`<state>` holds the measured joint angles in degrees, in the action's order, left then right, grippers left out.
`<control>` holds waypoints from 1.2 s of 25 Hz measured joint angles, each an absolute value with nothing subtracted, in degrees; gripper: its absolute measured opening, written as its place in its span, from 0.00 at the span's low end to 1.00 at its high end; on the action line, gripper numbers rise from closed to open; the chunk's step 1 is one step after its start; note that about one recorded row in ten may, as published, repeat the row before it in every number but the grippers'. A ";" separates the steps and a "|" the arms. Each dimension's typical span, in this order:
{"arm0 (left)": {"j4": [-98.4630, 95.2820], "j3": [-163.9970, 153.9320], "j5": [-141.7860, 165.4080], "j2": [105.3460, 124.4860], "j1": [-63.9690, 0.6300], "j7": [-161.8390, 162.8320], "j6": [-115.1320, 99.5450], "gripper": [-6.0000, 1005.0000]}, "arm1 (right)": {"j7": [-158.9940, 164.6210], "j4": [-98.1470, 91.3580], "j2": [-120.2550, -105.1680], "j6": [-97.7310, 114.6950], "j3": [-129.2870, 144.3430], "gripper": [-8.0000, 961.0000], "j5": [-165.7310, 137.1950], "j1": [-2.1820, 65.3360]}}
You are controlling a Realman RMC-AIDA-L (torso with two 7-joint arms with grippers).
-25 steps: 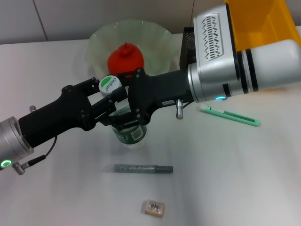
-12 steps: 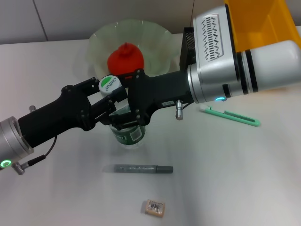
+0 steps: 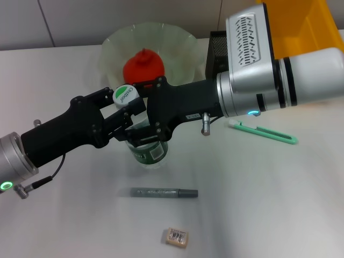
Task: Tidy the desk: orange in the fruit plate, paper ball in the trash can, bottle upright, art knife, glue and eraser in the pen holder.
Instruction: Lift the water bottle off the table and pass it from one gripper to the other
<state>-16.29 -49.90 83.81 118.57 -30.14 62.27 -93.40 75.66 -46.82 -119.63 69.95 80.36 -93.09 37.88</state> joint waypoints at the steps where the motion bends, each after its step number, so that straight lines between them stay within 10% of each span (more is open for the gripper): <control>1: -16.29 -49.91 83.81 118.57 -30.15 62.28 -93.42 0.44 | 75.66 -46.81 -119.62 69.95 80.36 0.73 -93.08 37.88; 30: -19.14 -49.93 84.31 118.21 -30.15 63.91 -93.03 0.44 | 75.65 -51.49 -119.62 70.82 80.33 0.75 -90.40 32.06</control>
<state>-19.14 -49.93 84.31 118.21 -30.15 63.91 -93.03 75.65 -51.49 -119.62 70.82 80.33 -90.40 32.06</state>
